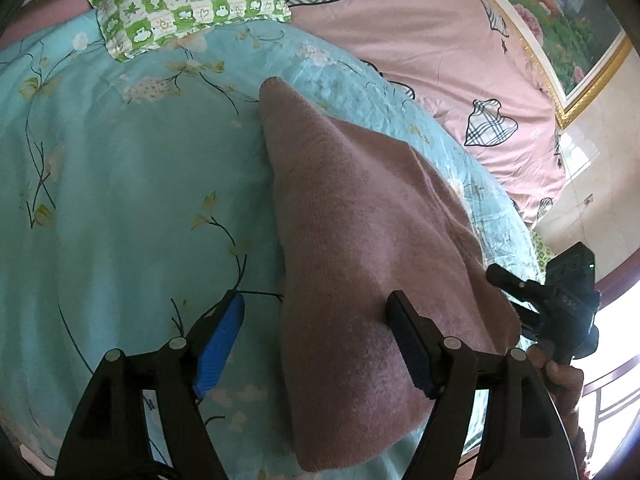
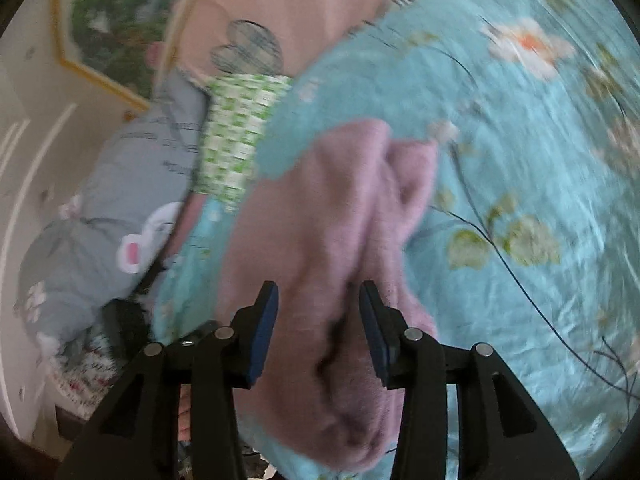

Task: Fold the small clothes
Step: 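Lower the folded bundle onto the sheet and open both tools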

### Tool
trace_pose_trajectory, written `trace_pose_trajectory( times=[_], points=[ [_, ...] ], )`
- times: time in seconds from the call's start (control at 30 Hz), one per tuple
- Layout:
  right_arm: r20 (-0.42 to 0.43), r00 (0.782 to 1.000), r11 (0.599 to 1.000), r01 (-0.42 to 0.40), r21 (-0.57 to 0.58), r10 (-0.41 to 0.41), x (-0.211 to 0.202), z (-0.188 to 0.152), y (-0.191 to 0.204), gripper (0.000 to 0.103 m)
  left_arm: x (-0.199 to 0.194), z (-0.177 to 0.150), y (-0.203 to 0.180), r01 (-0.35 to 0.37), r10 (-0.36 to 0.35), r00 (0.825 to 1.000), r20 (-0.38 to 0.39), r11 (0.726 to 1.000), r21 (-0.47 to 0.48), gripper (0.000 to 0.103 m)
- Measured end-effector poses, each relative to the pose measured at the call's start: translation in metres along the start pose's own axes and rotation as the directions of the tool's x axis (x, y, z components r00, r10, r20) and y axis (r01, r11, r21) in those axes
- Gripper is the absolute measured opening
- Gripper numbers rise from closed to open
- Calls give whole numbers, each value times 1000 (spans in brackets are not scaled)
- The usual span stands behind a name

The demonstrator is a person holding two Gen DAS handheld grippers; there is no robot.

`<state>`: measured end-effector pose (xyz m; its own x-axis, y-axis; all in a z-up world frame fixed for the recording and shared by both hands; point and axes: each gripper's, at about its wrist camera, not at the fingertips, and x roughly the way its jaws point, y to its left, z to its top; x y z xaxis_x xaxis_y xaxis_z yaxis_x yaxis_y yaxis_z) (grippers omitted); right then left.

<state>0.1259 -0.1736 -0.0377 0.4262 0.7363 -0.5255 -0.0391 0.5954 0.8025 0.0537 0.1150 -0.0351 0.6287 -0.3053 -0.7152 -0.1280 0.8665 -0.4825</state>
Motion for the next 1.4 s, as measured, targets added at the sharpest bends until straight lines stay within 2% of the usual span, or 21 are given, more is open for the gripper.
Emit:
trace_pose_trajectory(
  times=[0.1, 0.17, 0.2, 0.23, 0.33, 0.43, 0.53, 0.63, 0.7, 0.87, 0.97, 1.0, 1.03, 1.1, 1.2, 1.27, 1.33, 1.4],
  points=[
    [-3, 1000, 999, -3, 41, 4, 7, -2, -9, 43, 4, 0, 0, 0, 0, 1000, -8, 1000, -5, 75],
    [-6, 1000, 999, -12, 35, 12, 8, -2, -10, 29, 7, 1, -1, 1, -1, 1000, -12, 1000, -7, 76],
    [-15, 1000, 999, -18, 31, 19, 9, -2, -9, 12, 8, 2, -2, -4, 3, 1000, -14, 1000, -7, 76],
    [-12, 999, 999, -30, 29, 30, 6, -1, -7, 10, 8, 3, -4, -9, 9, 1000, -13, 1000, -4, 76],
    [56, 994, 995, -94, -20, 95, -18, 0, 11, 8, 9, 4, -10, -26, 26, 1000, -16, 999, 25, 76],
    [84, 996, 997, -26, -72, 32, -34, -3, 13, 8, 14, 1, -16, -29, 30, 999, -28, 998, 53, 77],
    [62, 997, 997, 56, -46, -53, -20, -15, -11, 7, 22, -2, -20, -47, 50, 998, -38, 996, 74, 77],
    [66, 996, 998, 61, 15, -62, -4, -23, -37, 6, 30, -6, -19, -43, 47, 997, -54, 996, 73, 77],
    [78, 995, 998, 64, 8, -64, 0, -24, -41, 6, 32, -8, -16, -28, 30, 998, -58, 998, 52, 77],
    [81, 991, 994, 108, -26, -106, -2, -26, -33, 6, 31, -12, -15, -33, 35, 999, -38, 999, 43, 80],
    [72, 993, 996, 90, -3, -90, -10, -21, -27, 8, 14, -6, -23, -59, 59, 998, 1, 995, 83, 78],
    [76, 993, 996, 94, -9, -93, -15, -20, -23, 12, 7, -3, -27, -77, 76, 997, 20, 992, 104, 78],
    [86, 990, 993, 115, -21, -113, -19, -17, -15, 12, 0, 2, -31, -97, 92, 995, 41, 987, 127, 77],
    [130, 982, 989, 142, -52, -134, -33, -7, 1, 12, -11, 15, -37, -84, 73, 995, 75, 985, 153, 76],
    [154, 986, 991, 83, -104, -67, -37, 16, 27, 12, -15, 41, -47, -25, 9, 995, 97, 986, 167, 72],
    [134, 990, 991, 53, -123, -36, -23, 40, 45, 12, -7, 62, -52, 18, -34, 995, 95, 986, 168, 69],
    [80, 997, 989, 18, -144, -6, 3, 61, 56, 12, 5, 79, -53, 26, -41, 995, 92, 988, 153, 64],
    [33, 999, 990, 20, -141, -16, 36, 78, 56, 12, 25, 95, -51, 68, -77, 995, 67, 989, 130, 63]
  ],
)
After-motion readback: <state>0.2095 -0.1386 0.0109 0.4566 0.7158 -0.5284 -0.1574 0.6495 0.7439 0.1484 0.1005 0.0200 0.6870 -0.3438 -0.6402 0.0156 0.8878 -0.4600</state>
